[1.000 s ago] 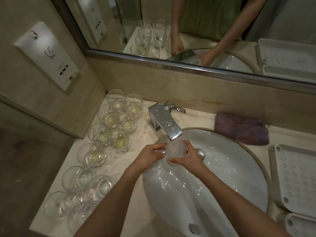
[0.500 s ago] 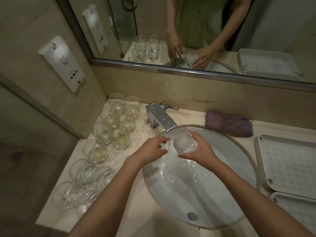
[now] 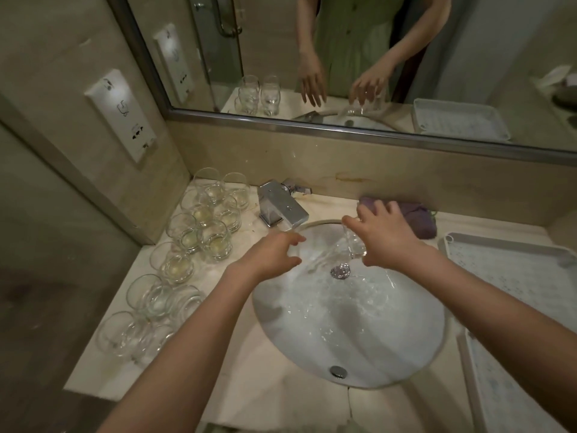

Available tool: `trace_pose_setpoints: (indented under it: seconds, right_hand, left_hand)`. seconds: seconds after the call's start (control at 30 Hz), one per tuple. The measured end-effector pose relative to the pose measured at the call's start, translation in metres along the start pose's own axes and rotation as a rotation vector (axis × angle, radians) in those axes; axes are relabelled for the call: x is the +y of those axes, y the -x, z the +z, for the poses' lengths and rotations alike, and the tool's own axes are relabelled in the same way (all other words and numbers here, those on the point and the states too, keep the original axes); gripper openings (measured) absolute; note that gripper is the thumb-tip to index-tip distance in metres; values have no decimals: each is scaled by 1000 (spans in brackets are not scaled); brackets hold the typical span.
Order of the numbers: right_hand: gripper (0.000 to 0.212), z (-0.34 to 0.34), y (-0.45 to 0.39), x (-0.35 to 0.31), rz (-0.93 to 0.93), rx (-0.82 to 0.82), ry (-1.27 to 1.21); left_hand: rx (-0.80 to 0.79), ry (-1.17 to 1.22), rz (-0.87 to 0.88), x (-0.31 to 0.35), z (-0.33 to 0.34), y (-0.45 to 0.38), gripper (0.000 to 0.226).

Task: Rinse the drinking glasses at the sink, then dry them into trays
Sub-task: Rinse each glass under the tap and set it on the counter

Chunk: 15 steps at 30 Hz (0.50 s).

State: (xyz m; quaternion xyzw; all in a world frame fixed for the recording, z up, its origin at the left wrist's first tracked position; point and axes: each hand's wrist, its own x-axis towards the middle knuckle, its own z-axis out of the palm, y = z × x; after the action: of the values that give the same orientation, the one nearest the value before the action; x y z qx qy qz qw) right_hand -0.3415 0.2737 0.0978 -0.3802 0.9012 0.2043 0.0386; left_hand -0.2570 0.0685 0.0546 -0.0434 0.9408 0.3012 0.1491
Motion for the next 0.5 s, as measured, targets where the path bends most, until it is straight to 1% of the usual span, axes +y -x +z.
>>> trace_pose_setpoints:
  seconds: [0.03,0.13,0.17,0.23,0.3,0.37,0.43,0.5]
  right_hand:
    - [75,-1,2,0,-17,16,63]
    - [67,-6,2,5,-67,168,261]
    - [63,-9,0,7,-82,178,302]
    - [58,-16,-4,12,-73,218,397]
    - [60,-32,-9,18,-36,259,439]
    - [69,-42,-15,22,-9,341,386]
    - [74,-63,-18,19,17,384,265]
    - [75,-81,-22,8,-31,423,-32]
  left_hand:
    - [-4,-3,-1,1,1,2,52]
    - [-5,0,-4,4,-3,5,52]
    - [0,3,-4,4,-6,5,51]
    - [17,19,-6,5,-14,7,51]
    - [35,31,-4,6,-21,9,52]
    - [51,46,-9,4,-28,11,51]
    - [82,82,-25,0,-35,15,51]
    - [119,128,-40,-8,-42,20,50]
